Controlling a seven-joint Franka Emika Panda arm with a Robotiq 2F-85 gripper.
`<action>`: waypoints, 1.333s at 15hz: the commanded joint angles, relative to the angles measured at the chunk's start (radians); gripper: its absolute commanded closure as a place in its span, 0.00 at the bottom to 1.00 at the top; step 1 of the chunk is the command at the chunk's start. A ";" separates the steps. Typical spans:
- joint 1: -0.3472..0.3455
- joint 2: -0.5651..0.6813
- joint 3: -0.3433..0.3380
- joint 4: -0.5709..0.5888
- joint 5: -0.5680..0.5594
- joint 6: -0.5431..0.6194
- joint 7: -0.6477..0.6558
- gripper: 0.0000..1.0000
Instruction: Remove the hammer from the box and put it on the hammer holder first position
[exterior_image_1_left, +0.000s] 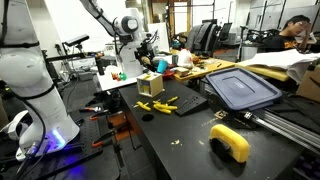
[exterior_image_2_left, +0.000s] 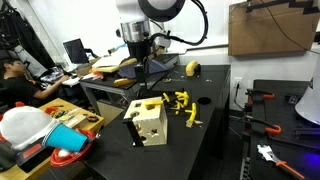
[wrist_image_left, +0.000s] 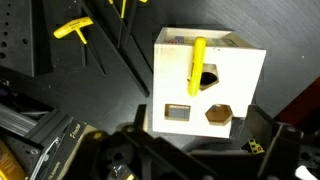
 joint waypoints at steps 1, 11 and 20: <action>0.002 0.000 -0.002 0.001 0.001 -0.002 -0.001 0.00; 0.002 0.000 -0.002 0.001 0.001 -0.002 -0.001 0.00; 0.005 0.003 -0.003 0.004 -0.013 -0.005 0.010 0.00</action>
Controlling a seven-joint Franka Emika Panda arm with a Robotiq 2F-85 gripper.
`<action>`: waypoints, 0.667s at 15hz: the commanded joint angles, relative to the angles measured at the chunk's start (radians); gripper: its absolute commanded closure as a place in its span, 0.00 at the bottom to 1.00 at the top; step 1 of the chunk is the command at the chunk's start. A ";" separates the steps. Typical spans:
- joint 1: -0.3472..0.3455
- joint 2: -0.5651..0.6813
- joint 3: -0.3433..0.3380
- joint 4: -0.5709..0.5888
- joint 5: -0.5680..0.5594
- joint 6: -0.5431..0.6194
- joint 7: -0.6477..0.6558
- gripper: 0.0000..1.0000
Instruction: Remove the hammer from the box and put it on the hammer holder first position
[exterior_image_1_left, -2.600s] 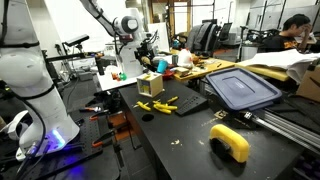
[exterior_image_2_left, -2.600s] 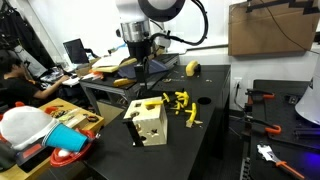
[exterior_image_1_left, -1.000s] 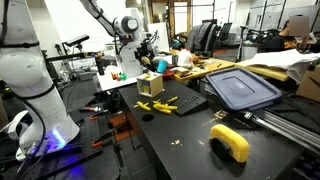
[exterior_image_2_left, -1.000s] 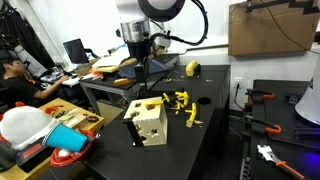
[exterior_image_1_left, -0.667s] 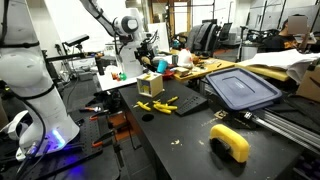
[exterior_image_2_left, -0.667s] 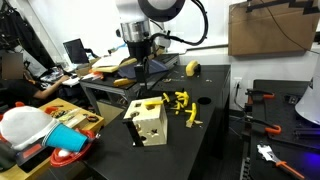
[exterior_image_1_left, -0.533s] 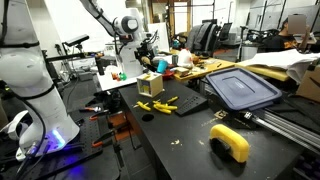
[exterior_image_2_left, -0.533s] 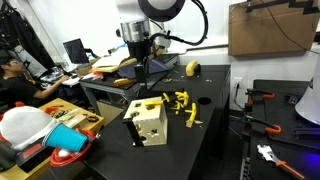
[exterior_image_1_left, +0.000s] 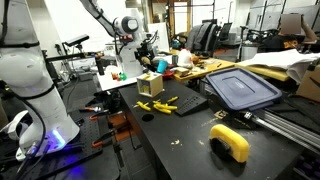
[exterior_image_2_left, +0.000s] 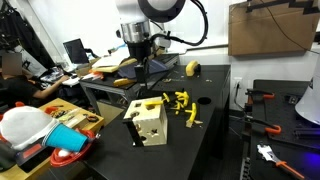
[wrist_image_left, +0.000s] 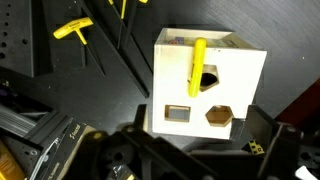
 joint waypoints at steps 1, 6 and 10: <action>0.006 0.003 -0.002 0.006 -0.014 -0.006 0.010 0.00; 0.013 0.030 -0.001 0.031 -0.022 -0.030 0.008 0.00; 0.021 0.076 -0.002 0.075 -0.034 -0.066 0.004 0.00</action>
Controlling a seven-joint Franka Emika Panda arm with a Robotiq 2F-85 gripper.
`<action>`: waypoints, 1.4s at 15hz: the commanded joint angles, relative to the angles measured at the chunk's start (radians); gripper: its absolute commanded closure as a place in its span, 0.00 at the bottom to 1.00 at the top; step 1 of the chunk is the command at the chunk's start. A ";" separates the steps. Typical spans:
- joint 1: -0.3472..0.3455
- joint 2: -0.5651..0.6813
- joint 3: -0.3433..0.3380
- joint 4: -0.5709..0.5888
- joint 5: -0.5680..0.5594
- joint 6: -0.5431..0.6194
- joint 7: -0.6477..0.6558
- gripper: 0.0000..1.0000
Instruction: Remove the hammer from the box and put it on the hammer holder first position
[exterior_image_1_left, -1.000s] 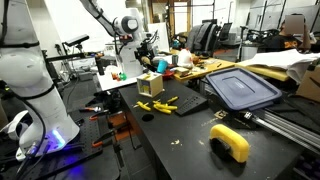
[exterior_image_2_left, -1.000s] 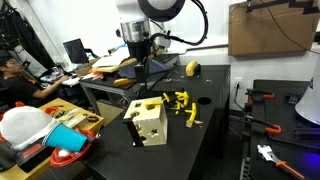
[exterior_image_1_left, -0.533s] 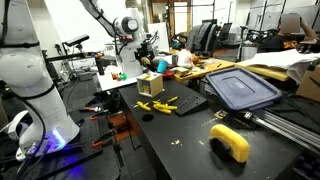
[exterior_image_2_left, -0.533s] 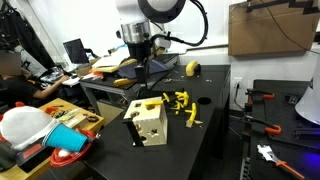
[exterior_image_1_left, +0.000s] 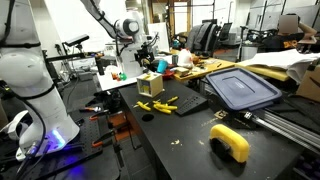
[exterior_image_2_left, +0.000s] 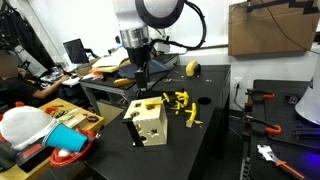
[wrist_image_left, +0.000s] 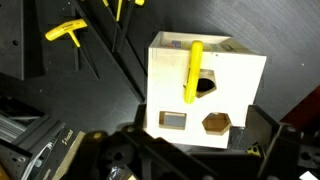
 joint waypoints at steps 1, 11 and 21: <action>0.012 0.045 -0.002 0.065 -0.026 -0.065 0.002 0.00; -0.001 0.144 -0.006 0.125 0.005 -0.121 -0.034 0.00; -0.013 0.168 0.007 0.106 0.052 -0.105 -0.065 0.00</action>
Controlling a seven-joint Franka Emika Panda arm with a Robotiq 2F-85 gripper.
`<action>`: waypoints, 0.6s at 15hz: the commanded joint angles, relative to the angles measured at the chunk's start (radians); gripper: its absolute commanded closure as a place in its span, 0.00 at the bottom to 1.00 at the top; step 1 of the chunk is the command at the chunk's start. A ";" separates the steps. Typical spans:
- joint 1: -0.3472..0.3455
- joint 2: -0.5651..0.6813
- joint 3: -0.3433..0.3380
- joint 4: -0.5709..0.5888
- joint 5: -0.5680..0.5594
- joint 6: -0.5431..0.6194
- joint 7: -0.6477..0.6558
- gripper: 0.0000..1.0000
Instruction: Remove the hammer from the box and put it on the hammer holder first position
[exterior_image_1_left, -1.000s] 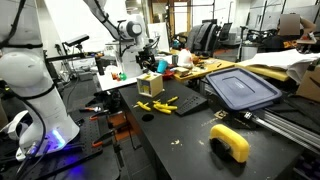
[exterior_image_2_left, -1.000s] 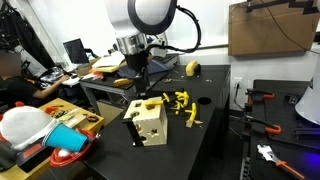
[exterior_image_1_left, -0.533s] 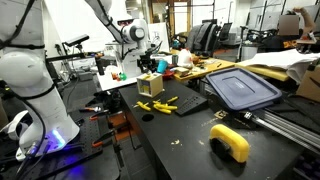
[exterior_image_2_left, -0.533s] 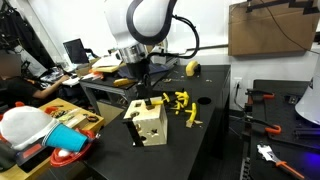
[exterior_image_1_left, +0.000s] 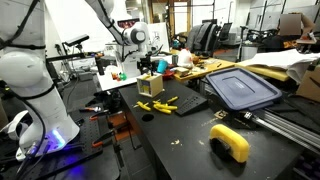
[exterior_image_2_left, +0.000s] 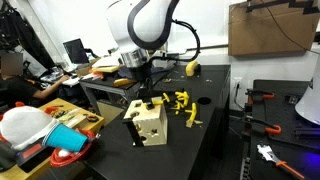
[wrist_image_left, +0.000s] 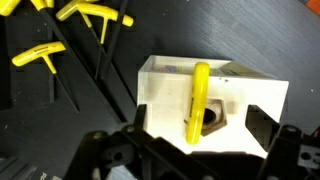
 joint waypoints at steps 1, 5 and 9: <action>-0.008 -0.002 0.011 0.000 0.037 -0.015 -0.040 0.00; -0.006 0.000 0.012 -0.001 0.049 -0.015 -0.048 0.00; -0.005 -0.004 0.013 -0.005 0.053 -0.014 -0.046 0.26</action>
